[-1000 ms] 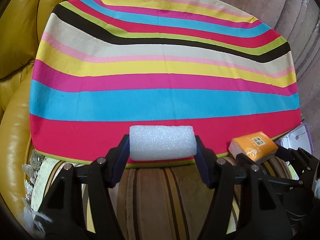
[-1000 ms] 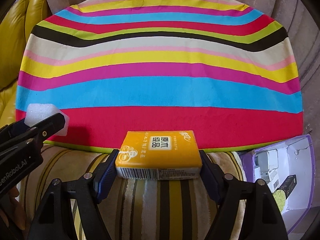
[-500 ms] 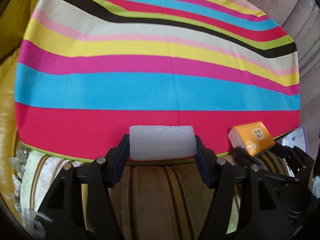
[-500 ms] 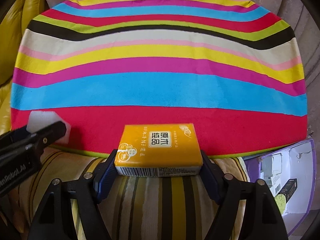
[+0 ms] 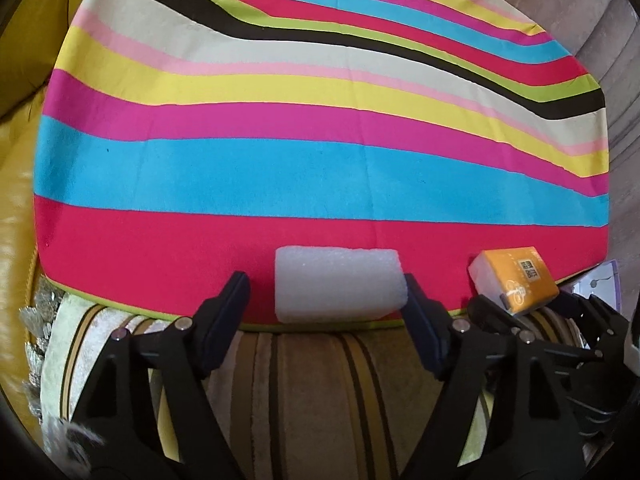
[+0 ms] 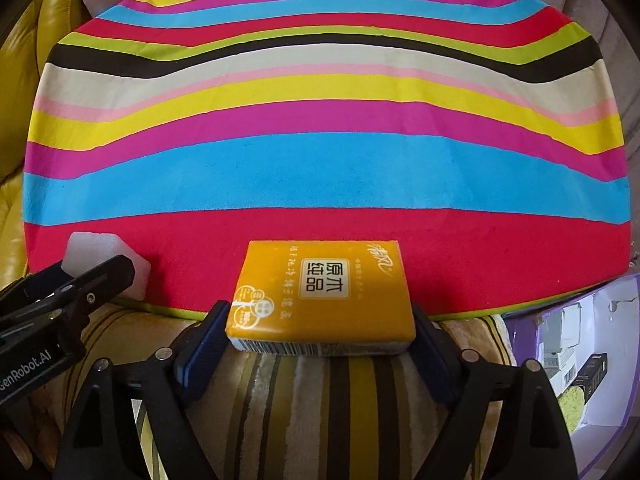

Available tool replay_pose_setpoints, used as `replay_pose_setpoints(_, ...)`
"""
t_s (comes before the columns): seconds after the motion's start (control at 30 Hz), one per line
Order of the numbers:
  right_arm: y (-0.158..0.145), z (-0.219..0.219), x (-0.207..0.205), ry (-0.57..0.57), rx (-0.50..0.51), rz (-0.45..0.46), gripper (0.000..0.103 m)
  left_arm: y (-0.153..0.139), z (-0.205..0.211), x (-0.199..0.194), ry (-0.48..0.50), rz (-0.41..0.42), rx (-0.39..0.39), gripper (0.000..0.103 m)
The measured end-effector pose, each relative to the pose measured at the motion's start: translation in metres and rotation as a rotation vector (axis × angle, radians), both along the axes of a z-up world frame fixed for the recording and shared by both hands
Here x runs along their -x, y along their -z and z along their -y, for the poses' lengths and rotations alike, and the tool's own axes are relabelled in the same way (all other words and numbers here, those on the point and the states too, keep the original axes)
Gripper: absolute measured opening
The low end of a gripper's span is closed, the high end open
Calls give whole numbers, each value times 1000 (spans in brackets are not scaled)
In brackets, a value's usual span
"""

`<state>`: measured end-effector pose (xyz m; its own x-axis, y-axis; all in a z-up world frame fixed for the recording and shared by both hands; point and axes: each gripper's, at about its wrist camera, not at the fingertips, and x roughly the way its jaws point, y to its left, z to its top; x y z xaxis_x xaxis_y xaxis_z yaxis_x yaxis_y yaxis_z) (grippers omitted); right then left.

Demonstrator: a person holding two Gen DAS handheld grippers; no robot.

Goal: Organize objects
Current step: 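Lift both held items and carry them toward the purple-rimmed box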

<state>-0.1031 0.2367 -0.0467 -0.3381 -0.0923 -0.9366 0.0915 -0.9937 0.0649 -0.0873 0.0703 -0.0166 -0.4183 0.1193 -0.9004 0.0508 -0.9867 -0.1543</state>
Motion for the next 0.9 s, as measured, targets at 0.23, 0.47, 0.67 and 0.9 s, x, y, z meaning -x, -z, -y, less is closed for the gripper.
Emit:
replay_pose_setpoints(0.23,3,-2,1,-1,-27,-15,76,-2,-5,2,-2,-15,49,63)
replay_pose_setpoints(0.47,-6,-16,-14,-5,41,-55,75,-14,-4,-12,-13,-62,65,63)
replay_pose_setpoints(0.67,-18,-28,-25,4,40,-99,75,-27,-14,-13,23,-122,71,63)
replay_pose_setpoints(0.9,-32,-44,-45,40,37,-124,75,-37,-36,-25,89,-151,56,63)
